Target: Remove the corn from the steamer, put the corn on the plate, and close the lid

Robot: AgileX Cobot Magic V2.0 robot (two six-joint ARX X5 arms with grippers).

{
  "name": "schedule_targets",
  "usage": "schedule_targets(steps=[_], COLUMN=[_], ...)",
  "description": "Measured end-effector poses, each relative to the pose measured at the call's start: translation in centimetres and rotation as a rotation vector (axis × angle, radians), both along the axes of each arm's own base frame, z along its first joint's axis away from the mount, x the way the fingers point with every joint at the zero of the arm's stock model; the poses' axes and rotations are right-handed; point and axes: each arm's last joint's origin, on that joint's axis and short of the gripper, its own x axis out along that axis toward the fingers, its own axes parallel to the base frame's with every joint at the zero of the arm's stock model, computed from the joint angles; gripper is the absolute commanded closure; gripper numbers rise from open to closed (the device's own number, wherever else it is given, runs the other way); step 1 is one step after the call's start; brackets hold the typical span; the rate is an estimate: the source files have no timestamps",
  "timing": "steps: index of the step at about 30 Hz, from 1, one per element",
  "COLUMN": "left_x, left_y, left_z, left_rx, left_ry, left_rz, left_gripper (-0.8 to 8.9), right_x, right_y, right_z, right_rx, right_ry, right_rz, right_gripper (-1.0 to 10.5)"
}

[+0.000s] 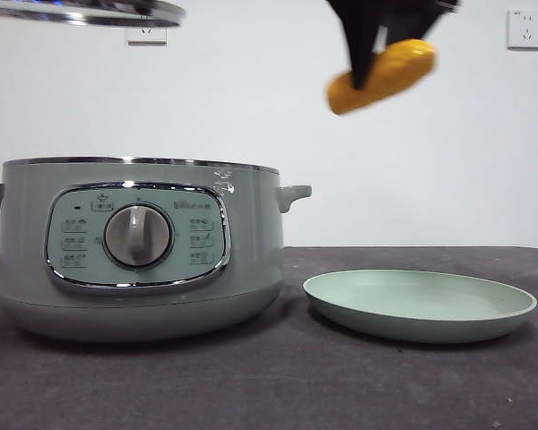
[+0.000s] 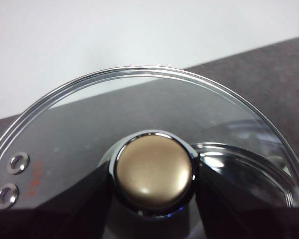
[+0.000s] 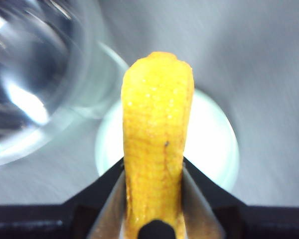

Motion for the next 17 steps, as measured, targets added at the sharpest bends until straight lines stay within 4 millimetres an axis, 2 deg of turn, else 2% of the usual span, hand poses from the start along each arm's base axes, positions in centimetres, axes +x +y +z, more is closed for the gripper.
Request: schedule_targets(steps=[6, 17], left_x=[0.8, 0.8], left_y=[-0.4, -0.4], left_z=[-0.6, -0.5], left_rx=[0.012, 0.009], left_ry=[0.029, 0.022], left_rz=[-0.005, -0.005], left_gripper=[8.26, 8.26], right_x=[0.8, 0.2], right_y=[-1.6, -0.6], right_z=[-3.4, -13.3], right_rx=[-0.058, -0.088], right_ry=[0.111, 0.165], right_rz=[-0.075, -0.047], right_gripper=[9.6, 9.6])
